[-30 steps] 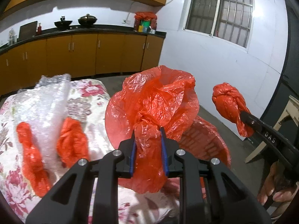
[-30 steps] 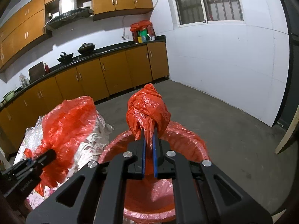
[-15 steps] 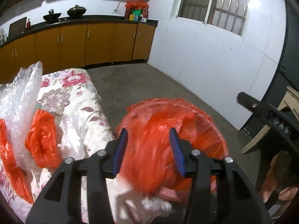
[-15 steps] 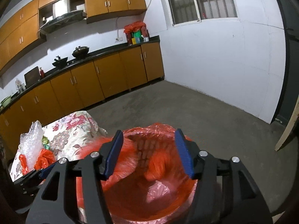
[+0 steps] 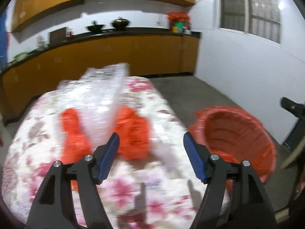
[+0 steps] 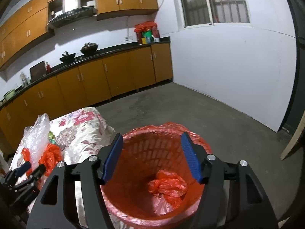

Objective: Collect trash
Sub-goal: 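Drop both red bags into the basket, opening both grippers, then grasp a red bag with the left gripper while the right gripper grasps another red bag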

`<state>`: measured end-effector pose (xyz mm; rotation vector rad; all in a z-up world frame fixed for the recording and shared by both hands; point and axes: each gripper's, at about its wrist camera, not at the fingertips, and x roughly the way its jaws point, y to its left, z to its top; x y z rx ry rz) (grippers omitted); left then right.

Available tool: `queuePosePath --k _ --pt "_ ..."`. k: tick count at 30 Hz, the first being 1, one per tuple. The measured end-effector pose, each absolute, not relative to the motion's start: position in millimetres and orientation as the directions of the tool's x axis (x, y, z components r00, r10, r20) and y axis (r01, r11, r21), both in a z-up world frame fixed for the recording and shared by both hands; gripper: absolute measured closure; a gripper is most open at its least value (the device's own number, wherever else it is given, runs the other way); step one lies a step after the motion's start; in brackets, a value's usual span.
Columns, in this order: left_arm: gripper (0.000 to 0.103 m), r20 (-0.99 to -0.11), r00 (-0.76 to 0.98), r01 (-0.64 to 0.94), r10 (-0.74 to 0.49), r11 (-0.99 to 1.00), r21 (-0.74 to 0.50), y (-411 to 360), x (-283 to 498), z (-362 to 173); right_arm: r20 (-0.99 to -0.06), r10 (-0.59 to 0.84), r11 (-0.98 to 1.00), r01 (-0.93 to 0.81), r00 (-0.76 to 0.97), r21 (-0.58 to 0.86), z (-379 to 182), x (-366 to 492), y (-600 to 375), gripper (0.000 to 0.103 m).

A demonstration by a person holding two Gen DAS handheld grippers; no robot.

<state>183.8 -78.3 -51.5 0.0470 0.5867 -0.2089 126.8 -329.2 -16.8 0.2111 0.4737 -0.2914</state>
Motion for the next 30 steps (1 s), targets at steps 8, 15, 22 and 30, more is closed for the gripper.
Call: queuePosePath --k 8,15,22,30 --pt "0.034 -0.575 0.817 -0.034 0.033 0.999 0.01 -1 201 -63 -0.496 -0.139 0.964 0.231 0.857 0.129 -22 138 -289 0.039" --pt "0.034 -0.632 0.775 -0.054 0.02 0.998 -0.034 21 225 -79 -0.527 -0.078 0.981 0.159 0.846 0.111 -30 148 -260 0.039" --pt "0.047 -0.68 0.733 -0.02 -0.02 0.998 -0.052 18 239 -99 -0.557 -0.041 0.99 0.108 0.829 0.088 -40 155 -236 0.039" --pt "0.067 -0.684 0.727 -0.028 -0.061 0.993 -0.118 36 236 -104 -0.572 -0.006 0.995 0.061 0.82 0.078 -44 167 -213 0.039"
